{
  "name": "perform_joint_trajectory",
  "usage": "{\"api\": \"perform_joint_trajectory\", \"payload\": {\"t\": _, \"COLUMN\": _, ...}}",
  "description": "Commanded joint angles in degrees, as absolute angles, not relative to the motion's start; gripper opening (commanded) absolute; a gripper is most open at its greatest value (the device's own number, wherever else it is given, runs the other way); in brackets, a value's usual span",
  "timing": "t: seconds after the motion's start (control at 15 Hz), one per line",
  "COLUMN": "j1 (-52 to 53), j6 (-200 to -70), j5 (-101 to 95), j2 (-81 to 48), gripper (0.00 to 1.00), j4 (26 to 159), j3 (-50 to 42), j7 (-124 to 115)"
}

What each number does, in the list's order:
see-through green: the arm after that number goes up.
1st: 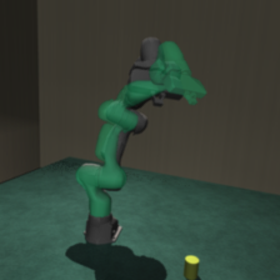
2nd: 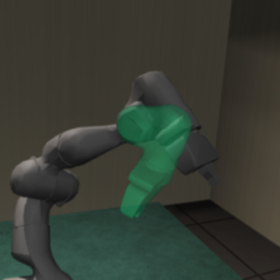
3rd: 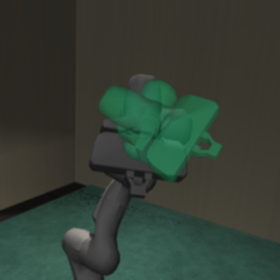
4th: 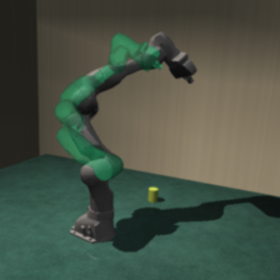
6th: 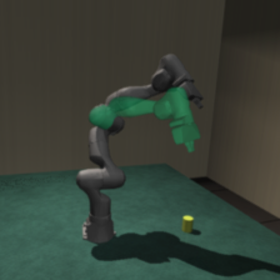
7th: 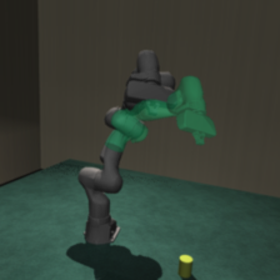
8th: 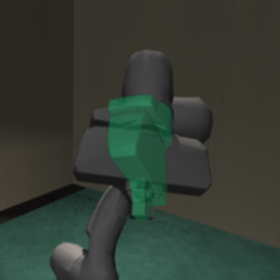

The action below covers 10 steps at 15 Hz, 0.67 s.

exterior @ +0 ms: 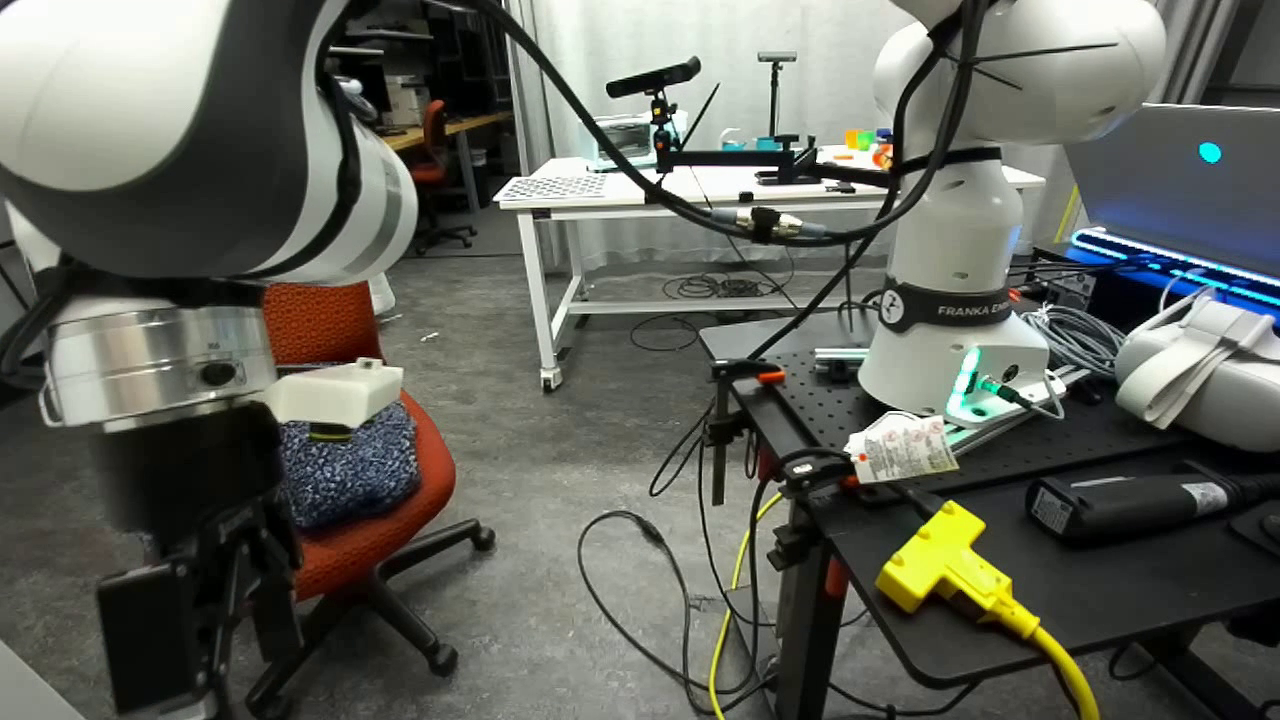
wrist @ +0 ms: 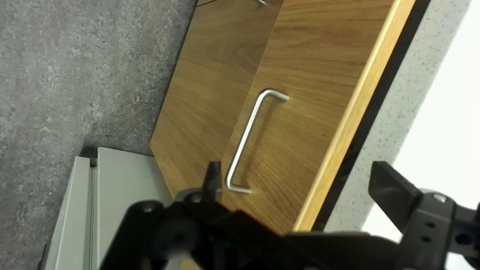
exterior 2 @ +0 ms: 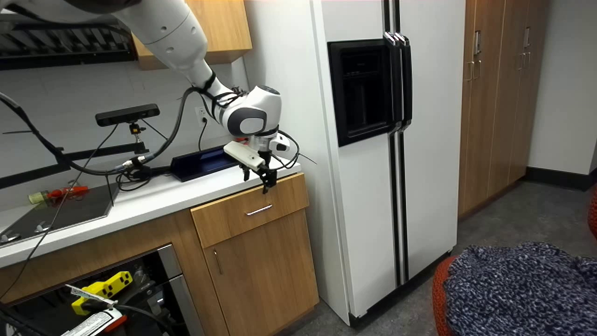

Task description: Open the drawer on the far right

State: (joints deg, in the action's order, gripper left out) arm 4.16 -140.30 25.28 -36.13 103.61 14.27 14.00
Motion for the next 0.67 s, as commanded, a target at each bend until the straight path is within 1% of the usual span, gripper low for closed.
{"api": "perform_joint_trajectory", "payload": {"t": 0.0, "j1": 4.85, "j6": -140.25, "j5": 21.99, "j2": -40.54, "gripper": 1.0, "j4": 97.84, "j3": 14.89, "j7": 13.81}}
{"api": "perform_joint_trajectory", "payload": {"t": 0.6, "j1": 5.17, "j6": -140.99, "j5": 19.89, "j2": -45.88, "gripper": 1.0, "j4": 93.02, "j3": 15.9, "j7": 12.95}}
